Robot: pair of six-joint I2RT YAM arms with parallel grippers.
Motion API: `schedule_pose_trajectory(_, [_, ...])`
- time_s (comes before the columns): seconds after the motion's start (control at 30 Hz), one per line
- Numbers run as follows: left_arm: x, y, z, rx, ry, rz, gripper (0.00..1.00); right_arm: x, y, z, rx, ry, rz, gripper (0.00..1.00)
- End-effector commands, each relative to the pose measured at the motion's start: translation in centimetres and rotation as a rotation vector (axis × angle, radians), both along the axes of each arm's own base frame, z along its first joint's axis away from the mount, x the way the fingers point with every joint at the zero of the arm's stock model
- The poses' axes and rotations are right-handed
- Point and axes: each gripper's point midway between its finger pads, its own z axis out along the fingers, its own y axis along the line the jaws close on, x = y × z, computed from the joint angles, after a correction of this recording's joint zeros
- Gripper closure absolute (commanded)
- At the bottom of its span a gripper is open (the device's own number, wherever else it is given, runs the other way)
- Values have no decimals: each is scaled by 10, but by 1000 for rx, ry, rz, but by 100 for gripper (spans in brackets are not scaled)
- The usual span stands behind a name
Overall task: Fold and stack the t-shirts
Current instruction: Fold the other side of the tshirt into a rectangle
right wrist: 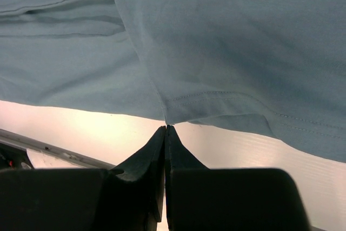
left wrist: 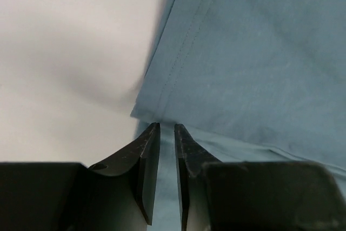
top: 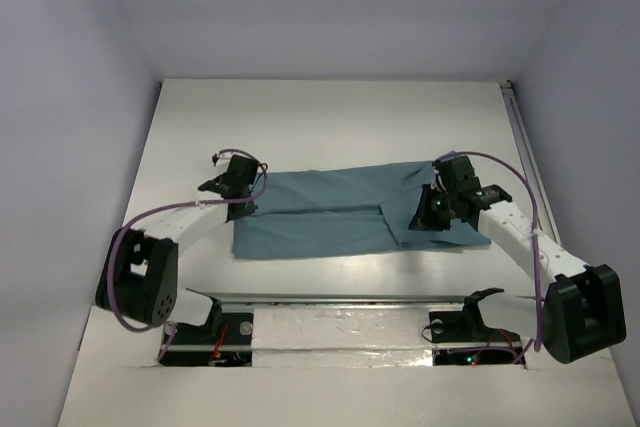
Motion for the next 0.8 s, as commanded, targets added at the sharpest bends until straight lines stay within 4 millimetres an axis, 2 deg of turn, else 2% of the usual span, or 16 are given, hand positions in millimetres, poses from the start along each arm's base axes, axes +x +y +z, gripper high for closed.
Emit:
schedule_pose_trajectory(0.0, [-3,-3,25,-41,-75,11,85,28,4,19,-3,-107,-13,95])
schedule_pose_trajectory(0.1, [-3,-5,39,-60,-98,-2,86,47,-4,26,-49,-161,-59,95])
schedule_pose_trajectory(0.17, [-7,-4,46,-63,-99,-3,86,62,-15,29,-115,-195,-105,100])
schedule_pose_trajectory(0.23, [-5,-5,57,-71,-130,-5,86,84,-31,42,-141,-233,-165,100])
schedule_pose_trajectory(0.27, [-2,-7,70,-71,-168,-17,86,96,-41,41,-150,-238,-191,100])
schedule_pose_trajectory(0.3, [2,-9,77,-68,-188,-24,86,112,-67,47,-143,-250,-274,100])
schedule_pose_trajectory(0.33, [11,-13,94,-69,-233,-28,86,121,-73,51,-96,-253,-291,100])
schedule_pose_trajectory(0.4, [22,-20,100,-51,-243,-45,83,143,-95,49,-61,-262,-366,100])
schedule_pose_trajectory(0.43, [34,-25,109,-59,-269,-45,82,156,-110,57,-42,-280,-407,100])
schedule_pose_trajectory(0.5, [47,-31,100,-60,-254,-41,77,174,-122,49,-41,-274,-455,100])
schedule_pose_trajectory(0.53, [59,-36,103,-67,-284,-41,76,183,-128,48,-44,-286,-475,97])
schedule_pose_trajectory(0.6, [74,-36,87,-52,-262,-33,72,199,-139,45,-14,-295,-505,81])
schedule_pose_trajectory(0.63, [87,-35,89,-56,-280,-22,72,206,-144,32,-19,-275,-521,75])
schedule_pose_trajectory(0.67, [95,-35,86,-59,-273,-21,71,214,-155,34,-18,-289,-552,68])
schedule_pose_trajectory(0.7, [101,-35,68,-56,-227,-21,71,218,-161,31,-13,-288,-568,62])
schedule_pose_trajectory(0.77, [118,-32,66,-66,-228,-6,67,228,-170,23,21,-293,-594,57])
